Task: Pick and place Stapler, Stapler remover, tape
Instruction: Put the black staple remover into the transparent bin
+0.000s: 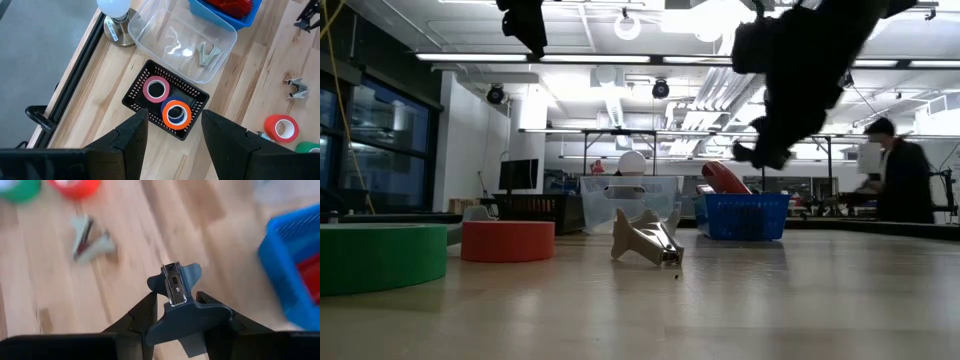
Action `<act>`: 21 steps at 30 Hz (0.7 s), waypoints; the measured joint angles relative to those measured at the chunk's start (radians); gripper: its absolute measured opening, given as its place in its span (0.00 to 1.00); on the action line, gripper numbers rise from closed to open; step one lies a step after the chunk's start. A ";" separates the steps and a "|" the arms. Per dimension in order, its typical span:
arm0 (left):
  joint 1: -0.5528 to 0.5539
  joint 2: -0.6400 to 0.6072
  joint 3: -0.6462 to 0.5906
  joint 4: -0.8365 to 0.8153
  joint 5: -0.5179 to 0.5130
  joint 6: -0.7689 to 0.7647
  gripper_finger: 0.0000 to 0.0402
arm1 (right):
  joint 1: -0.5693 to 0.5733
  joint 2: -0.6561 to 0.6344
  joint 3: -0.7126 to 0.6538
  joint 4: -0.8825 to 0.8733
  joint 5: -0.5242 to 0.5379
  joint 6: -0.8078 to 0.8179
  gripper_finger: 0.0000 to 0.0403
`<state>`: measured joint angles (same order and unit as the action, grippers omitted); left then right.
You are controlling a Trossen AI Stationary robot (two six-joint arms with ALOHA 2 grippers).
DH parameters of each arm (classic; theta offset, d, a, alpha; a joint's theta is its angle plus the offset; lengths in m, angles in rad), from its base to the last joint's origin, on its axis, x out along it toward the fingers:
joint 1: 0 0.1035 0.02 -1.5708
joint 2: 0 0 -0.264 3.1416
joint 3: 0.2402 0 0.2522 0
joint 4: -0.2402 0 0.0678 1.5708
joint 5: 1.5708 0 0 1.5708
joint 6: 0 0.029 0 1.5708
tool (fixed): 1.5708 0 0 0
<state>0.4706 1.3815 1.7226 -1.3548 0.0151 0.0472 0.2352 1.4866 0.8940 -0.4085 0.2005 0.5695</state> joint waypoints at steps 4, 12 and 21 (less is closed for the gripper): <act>0.000 0.000 0.000 0.000 0.000 0.000 0.45 | -0.077 -0.022 0.000 0.096 0.000 -0.060 0.29; 0.000 0.000 0.000 0.002 0.000 -0.005 0.45 | -0.231 -0.021 0.001 0.354 0.010 -0.135 0.29; 0.000 0.000 0.000 0.003 0.000 -0.017 0.45 | -0.357 0.043 0.001 0.579 0.003 -0.155 0.30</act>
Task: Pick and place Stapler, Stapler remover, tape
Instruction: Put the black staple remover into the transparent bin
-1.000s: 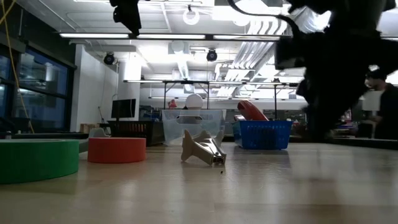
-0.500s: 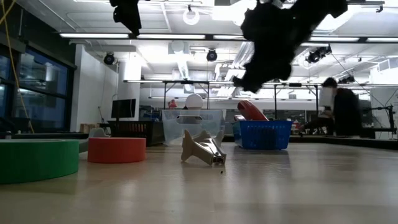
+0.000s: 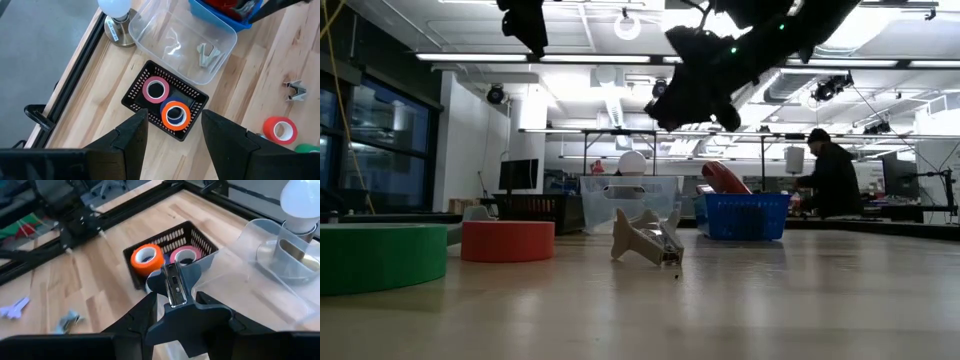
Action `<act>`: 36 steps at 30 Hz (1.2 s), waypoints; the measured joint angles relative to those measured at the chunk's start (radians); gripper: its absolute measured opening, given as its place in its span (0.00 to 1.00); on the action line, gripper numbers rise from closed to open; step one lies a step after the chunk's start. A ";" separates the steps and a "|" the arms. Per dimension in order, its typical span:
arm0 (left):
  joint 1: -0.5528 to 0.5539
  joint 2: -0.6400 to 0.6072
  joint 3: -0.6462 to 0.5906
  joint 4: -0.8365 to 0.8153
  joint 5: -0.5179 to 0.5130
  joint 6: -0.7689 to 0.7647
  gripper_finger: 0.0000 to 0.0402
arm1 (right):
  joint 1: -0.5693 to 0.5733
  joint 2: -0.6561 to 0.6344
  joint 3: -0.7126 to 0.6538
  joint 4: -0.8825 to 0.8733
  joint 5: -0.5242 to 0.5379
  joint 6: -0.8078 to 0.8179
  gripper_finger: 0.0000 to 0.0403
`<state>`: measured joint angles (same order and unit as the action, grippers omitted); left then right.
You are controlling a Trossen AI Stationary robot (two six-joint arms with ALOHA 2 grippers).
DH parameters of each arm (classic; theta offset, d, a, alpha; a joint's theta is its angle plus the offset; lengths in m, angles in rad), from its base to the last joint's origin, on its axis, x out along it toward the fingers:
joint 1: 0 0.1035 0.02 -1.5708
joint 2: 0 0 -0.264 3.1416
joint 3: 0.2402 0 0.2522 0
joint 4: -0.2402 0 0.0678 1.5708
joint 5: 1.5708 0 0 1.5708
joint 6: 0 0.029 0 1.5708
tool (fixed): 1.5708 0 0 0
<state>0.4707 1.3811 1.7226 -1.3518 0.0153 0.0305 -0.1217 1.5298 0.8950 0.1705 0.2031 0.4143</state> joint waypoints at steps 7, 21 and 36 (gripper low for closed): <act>0.000 0.000 0.000 0.000 -0.004 -0.009 0.45 | -0.047 0.105 0.000 0.118 -0.001 0.043 0.29; 0.000 0.000 0.000 0.001 -0.008 -0.015 0.45 | -0.051 0.193 0.001 0.174 -0.014 0.007 0.29; 0.000 0.000 0.000 0.000 -0.008 -0.014 0.45 | -0.051 0.193 0.001 0.171 -0.015 -0.030 0.36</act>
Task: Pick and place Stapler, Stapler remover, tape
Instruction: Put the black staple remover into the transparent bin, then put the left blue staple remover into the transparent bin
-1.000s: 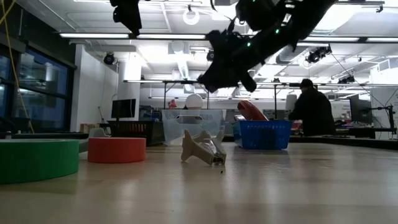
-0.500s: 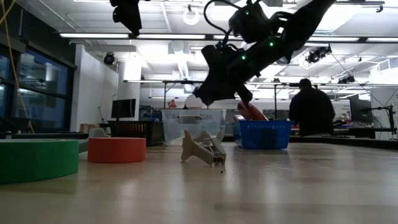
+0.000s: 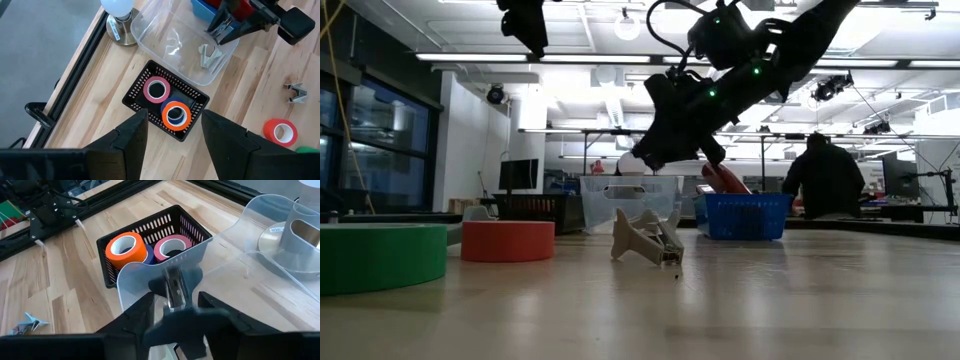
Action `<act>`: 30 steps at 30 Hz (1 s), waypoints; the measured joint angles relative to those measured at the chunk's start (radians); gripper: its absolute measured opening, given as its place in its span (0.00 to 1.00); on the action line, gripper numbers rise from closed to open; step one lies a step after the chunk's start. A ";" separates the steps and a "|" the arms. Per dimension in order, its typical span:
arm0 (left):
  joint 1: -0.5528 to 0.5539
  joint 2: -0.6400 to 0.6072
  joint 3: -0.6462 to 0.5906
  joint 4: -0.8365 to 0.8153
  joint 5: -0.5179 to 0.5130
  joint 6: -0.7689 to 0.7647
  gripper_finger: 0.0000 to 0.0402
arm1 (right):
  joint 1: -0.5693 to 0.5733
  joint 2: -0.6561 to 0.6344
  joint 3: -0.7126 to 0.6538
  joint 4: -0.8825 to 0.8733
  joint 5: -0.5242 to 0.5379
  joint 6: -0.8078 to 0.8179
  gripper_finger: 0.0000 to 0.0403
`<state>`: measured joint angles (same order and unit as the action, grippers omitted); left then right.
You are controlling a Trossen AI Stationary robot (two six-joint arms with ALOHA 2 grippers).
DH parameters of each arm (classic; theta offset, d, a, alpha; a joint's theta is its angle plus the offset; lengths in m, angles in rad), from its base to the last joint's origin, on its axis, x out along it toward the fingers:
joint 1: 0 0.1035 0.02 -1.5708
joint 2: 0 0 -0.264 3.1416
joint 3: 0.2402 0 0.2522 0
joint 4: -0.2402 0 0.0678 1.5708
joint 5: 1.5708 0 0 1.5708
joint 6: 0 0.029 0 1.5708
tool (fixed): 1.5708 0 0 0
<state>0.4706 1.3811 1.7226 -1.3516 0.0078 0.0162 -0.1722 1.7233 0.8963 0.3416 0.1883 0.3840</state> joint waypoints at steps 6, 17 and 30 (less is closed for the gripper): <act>0.000 0.000 0.000 0.000 0.000 0.000 0.45 | 0.000 0.000 0.000 0.000 0.000 0.000 0.50; 0.000 0.000 0.000 -0.004 0.000 0.000 0.45 | 0.000 -0.077 0.000 -0.001 0.000 -0.058 0.59; 0.000 0.000 0.000 -0.031 0.009 -0.052 0.45 | 0.002 -0.316 0.002 -0.131 0.000 -0.124 0.59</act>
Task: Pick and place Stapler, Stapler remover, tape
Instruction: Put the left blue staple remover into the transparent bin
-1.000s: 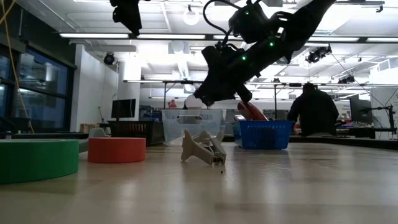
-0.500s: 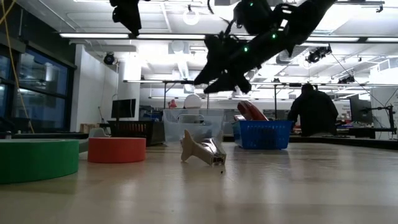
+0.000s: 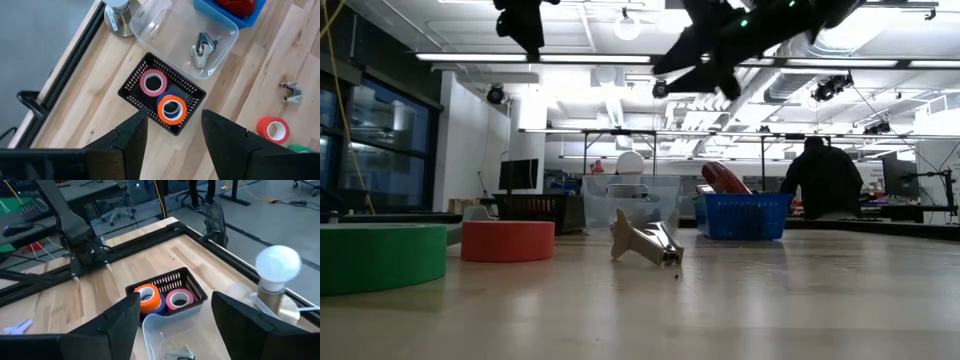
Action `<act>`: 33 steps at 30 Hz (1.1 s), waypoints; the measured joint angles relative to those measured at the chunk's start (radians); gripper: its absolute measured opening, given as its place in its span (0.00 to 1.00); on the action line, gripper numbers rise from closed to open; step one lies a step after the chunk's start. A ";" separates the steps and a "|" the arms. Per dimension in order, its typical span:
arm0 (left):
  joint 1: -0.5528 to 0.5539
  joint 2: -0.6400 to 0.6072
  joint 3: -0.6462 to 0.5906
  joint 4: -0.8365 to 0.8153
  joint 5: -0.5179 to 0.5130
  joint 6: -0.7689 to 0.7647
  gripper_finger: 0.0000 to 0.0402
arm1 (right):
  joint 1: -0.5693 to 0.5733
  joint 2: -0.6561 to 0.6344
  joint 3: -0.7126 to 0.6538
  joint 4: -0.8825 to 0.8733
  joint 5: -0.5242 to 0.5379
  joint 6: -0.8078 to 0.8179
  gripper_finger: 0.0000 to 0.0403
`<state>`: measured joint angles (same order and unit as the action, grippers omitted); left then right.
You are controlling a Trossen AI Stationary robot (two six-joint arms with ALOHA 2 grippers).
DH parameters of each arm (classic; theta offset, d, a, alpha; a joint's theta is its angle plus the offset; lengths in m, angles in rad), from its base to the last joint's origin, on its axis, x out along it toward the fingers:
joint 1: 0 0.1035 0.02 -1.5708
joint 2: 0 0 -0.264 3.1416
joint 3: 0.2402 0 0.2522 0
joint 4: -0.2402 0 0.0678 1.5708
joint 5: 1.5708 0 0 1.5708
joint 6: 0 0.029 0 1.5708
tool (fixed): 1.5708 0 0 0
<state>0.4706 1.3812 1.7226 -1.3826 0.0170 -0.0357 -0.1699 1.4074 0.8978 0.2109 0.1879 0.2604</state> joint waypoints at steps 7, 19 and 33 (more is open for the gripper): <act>0.000 0.000 0.000 -0.043 0.006 -0.102 0.45 | 0.000 -0.155 0.000 -0.220 0.000 0.003 0.59; -0.070 0.000 -0.067 -0.102 0.034 -0.300 0.45 | 0.000 -0.331 0.000 -0.534 0.000 0.003 0.59; -0.373 0.000 -0.382 0.026 0.059 -0.441 0.45 | 0.000 -0.432 0.000 -0.754 0.000 -0.083 0.59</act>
<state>0.0976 1.3811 1.3403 -1.3563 0.0755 -0.4768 -0.1696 0.9755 0.8978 -0.5429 0.1878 0.1776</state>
